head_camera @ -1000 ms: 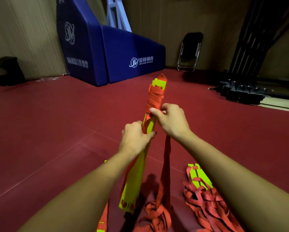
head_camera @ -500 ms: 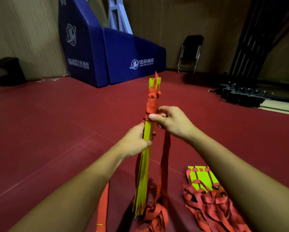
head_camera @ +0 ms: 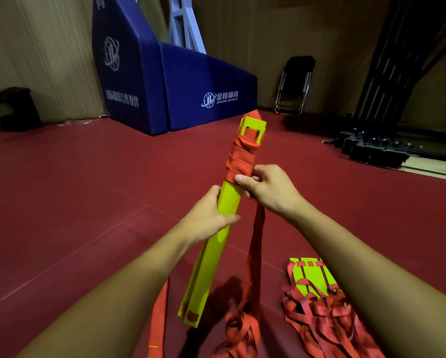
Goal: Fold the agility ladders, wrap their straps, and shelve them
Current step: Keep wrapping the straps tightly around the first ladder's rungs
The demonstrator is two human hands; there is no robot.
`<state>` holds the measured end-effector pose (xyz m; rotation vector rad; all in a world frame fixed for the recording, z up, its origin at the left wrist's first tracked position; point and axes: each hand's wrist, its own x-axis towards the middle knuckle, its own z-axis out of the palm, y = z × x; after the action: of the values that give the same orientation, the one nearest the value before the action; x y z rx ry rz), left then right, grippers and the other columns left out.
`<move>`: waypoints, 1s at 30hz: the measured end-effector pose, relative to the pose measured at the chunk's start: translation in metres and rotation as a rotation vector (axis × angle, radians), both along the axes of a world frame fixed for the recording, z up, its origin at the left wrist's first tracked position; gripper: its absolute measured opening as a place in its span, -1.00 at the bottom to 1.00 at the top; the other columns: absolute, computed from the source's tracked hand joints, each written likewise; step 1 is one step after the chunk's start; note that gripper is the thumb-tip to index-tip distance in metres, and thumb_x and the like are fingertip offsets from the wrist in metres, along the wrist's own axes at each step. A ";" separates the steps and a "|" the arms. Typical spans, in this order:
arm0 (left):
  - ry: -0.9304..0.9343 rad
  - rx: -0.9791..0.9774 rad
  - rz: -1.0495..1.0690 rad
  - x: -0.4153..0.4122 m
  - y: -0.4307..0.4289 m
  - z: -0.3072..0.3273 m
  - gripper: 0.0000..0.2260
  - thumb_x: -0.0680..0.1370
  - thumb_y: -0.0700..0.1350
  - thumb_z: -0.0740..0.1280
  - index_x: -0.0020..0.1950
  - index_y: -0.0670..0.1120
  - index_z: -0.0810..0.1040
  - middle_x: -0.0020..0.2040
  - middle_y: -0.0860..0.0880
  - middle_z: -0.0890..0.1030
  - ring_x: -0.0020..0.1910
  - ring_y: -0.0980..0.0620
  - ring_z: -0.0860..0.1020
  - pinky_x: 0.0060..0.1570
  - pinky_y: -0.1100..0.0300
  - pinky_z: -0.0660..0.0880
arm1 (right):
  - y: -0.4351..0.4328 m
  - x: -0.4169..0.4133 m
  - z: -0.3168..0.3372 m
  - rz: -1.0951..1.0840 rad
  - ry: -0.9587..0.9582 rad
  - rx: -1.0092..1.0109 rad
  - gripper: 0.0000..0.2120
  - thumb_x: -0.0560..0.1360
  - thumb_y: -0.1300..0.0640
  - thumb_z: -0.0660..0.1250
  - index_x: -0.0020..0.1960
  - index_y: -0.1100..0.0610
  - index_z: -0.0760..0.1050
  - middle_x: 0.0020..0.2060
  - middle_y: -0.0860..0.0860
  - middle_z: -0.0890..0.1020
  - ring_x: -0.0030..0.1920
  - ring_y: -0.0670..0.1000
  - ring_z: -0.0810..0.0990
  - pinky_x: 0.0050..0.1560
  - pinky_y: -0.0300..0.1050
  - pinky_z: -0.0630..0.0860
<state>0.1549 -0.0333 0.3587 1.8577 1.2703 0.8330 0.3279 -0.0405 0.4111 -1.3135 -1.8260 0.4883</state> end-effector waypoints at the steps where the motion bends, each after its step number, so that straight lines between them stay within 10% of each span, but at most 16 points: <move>1: 0.097 0.050 0.027 0.002 -0.002 0.000 -0.45 0.30 0.06 0.58 0.20 -0.01 0.45 -0.03 -0.06 0.62 -0.05 -0.05 0.57 0.05 -0.07 0.54 | 0.001 -0.003 -0.001 -0.036 -0.012 0.019 -0.68 0.54 0.01 0.38 -0.34 0.09 0.48 -0.49 -0.06 0.56 -0.48 -0.12 0.44 -0.31 -0.12 0.33; 8: 0.311 0.238 0.165 0.000 -0.006 0.004 -0.65 0.31 0.14 0.59 -0.05 0.03 0.58 -0.17 0.08 0.67 -0.10 0.02 0.63 -0.10 0.12 0.51 | -0.003 -0.012 -0.006 -0.268 -0.126 0.114 -0.49 0.46 -0.28 0.34 -0.33 0.17 0.43 -0.44 0.05 0.58 -0.32 0.15 0.56 -0.27 0.01 0.45; 15: 0.068 0.102 0.078 -0.008 -0.006 0.000 -0.47 0.24 0.00 0.40 0.22 0.08 0.60 -0.13 0.08 0.69 -0.15 0.06 0.66 0.03 0.03 0.61 | -0.016 -0.004 0.005 0.177 0.117 -0.069 -0.88 0.57 0.28 0.30 -0.15 0.19 0.49 -0.32 0.03 0.65 -0.46 -0.22 0.39 -0.36 -0.33 0.30; 20: 0.008 0.158 0.020 -0.005 -0.011 0.004 -0.54 0.31 -0.13 0.28 0.04 0.38 0.58 -0.09 -0.02 0.70 -0.16 -0.08 0.61 -0.04 0.06 0.59 | -0.007 -0.011 -0.001 0.073 0.148 -0.020 -0.85 0.53 0.10 0.41 -0.20 0.10 0.54 -0.39 -0.02 0.64 -0.47 -0.21 0.43 -0.30 -0.23 0.34; 30: -0.262 -0.055 -0.059 0.004 -0.017 0.010 -0.64 0.34 -0.23 0.26 0.08 0.01 0.60 -0.03 -0.26 0.66 -0.09 -0.17 0.62 -0.07 -0.02 0.56 | -0.002 -0.005 -0.005 -0.035 0.138 -0.061 -0.70 0.50 -0.03 0.44 -0.33 0.07 0.49 -0.50 -0.08 0.51 -0.48 -0.15 0.42 -0.32 -0.13 0.34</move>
<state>0.1590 -0.0500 0.3691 1.6717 1.0589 0.9641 0.3227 -0.0423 0.4059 -1.3171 -1.6830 0.6045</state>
